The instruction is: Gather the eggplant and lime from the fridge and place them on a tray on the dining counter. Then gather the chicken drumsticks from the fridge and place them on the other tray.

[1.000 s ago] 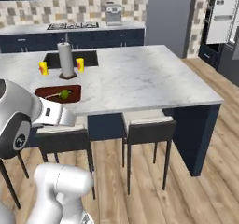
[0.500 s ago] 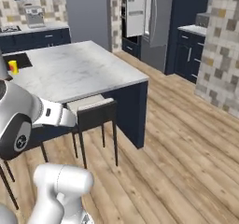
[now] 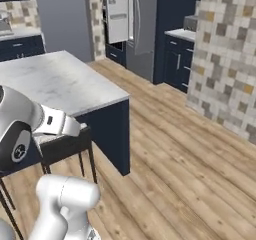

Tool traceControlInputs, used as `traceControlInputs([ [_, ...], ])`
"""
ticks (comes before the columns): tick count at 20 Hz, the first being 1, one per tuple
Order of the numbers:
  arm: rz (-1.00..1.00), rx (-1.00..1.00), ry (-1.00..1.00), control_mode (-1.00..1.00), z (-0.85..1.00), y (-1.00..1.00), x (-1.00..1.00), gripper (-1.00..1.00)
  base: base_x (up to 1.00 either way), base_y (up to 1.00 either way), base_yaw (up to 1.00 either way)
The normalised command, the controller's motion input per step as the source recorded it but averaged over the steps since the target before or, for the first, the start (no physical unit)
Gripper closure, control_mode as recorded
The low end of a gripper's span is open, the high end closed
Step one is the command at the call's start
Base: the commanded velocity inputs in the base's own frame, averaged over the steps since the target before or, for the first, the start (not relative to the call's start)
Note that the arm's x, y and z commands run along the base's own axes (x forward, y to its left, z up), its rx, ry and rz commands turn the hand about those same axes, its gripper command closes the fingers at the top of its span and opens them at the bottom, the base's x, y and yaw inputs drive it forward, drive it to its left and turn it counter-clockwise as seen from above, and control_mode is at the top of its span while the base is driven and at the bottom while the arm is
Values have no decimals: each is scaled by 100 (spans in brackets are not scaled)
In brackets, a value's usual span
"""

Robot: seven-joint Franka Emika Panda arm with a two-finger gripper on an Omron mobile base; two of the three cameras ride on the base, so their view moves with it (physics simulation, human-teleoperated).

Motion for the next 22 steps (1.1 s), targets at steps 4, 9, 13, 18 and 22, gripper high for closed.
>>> traceControlInputs([
  [4, 0, 0, 0, 100, 0, 0, 0, -100, 100, -52, -30],
  [9, 0, 0, 0, 100, 0, 0, 0, -100, 100, -88, 0],
  [13, 0, 0, 0, 100, 0, 0, 0, -100, 100, -97, 32],
  [18, 0, 0, 0, 100, 0, 0, 0, -100, 100, -46, 65],
  [22, 0, 0, 0, 100, 0, 0, 0, -100, 89, -45, 69],
])
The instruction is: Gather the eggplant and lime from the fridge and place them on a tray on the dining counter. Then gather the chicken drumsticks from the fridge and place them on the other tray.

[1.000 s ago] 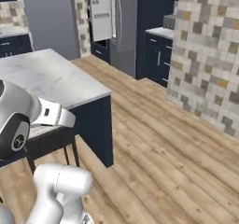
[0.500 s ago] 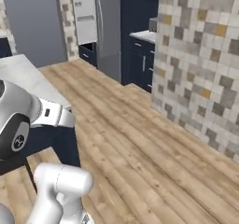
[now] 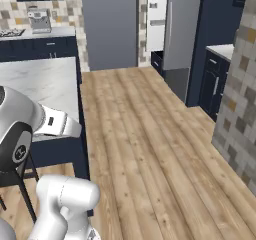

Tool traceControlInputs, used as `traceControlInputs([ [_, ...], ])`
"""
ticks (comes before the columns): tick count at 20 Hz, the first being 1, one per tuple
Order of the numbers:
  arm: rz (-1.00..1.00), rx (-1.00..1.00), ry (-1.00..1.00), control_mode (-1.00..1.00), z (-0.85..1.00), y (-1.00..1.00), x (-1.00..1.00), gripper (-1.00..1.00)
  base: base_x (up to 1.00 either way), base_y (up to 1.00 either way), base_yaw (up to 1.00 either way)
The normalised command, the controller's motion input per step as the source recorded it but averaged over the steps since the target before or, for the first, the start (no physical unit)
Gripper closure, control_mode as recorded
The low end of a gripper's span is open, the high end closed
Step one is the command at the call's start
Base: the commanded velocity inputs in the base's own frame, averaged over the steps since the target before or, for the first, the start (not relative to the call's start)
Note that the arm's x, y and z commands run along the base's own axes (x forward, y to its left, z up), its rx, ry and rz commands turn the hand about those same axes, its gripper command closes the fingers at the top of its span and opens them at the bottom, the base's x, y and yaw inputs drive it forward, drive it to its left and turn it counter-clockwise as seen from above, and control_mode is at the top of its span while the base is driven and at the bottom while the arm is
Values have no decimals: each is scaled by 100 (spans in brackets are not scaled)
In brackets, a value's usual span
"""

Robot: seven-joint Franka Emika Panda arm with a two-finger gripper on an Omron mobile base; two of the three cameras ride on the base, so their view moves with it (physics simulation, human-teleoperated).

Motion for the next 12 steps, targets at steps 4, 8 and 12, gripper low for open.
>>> traceControlInputs([
  [4, 0, 0, 0, 100, 0, 0, 0, -100, 38, -89, 48],
  [8, 0, 0, 0, 100, 0, 0, 0, -100, 38, -97, 25],
  [12, 0, 0, 0, 100, 0, 0, 0, -100, 94, -43, 0],
])
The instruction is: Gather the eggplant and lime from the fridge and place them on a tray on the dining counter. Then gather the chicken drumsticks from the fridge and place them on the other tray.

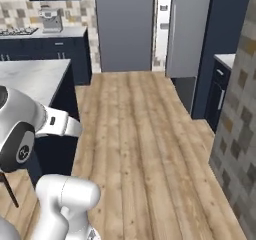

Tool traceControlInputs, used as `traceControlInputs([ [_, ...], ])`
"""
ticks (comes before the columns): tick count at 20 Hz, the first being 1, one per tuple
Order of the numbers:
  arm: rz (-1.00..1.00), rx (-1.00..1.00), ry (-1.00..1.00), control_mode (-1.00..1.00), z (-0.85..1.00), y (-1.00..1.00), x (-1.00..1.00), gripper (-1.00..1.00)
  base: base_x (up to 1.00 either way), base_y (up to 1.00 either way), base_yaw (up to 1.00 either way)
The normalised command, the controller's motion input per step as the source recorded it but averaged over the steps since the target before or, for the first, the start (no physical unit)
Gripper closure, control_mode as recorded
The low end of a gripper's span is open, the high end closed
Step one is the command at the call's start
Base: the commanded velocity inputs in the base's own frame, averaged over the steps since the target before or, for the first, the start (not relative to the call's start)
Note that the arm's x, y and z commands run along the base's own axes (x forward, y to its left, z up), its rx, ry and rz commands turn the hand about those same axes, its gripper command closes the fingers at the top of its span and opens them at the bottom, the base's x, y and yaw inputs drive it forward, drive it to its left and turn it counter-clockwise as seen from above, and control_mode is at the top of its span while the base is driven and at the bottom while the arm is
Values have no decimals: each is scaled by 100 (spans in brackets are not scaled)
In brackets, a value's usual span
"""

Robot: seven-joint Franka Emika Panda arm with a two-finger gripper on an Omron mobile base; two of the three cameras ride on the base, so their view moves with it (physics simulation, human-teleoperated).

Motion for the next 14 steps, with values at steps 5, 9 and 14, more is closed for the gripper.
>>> traceControlInputs([
  [5, 0, 0, 0, 100, 0, 0, 0, -100, 100, 0, -3],
  [9, 0, 0, 0, 100, 0, 0, 0, -100, 100, 1, 0],
  [14, 0, 0, 0, 100, 0, 0, 0, -100, 100, -4, 0],
])
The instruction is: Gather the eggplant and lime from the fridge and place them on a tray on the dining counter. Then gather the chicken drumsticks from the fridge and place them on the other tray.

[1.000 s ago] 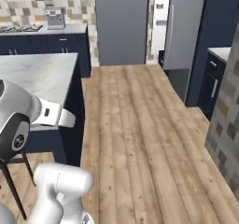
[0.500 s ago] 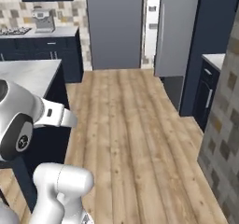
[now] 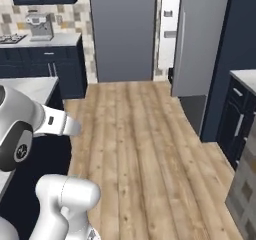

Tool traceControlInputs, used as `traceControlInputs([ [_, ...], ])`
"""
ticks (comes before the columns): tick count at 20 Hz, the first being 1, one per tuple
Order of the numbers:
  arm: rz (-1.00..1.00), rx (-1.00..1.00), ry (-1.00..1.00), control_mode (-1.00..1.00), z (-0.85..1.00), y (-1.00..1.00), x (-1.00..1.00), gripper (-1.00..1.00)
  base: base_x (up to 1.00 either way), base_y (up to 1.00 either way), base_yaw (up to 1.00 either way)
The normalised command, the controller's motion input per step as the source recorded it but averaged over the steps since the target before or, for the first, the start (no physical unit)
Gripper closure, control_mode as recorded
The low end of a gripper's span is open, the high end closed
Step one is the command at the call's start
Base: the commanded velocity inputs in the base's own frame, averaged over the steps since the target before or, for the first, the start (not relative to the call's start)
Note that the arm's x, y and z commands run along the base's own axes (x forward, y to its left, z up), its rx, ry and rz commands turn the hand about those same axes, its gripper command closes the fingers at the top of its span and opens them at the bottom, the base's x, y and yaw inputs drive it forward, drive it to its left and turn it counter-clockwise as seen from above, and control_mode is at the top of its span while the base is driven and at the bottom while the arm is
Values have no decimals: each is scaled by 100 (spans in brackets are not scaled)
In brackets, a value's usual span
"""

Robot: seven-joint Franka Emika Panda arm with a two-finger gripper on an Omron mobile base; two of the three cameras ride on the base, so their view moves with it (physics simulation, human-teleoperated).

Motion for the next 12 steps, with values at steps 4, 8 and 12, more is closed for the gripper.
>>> traceControlInputs([
  [4, 0, 0, 0, 100, 0, 0, 0, -100, 100, -18, 4],
  [8, 0, 0, 0, 100, 0, 0, 0, -100, 100, -36, 10],
  [12, 0, 0, 0, 100, 0, 0, 0, -100, 100, -36, 4],
])
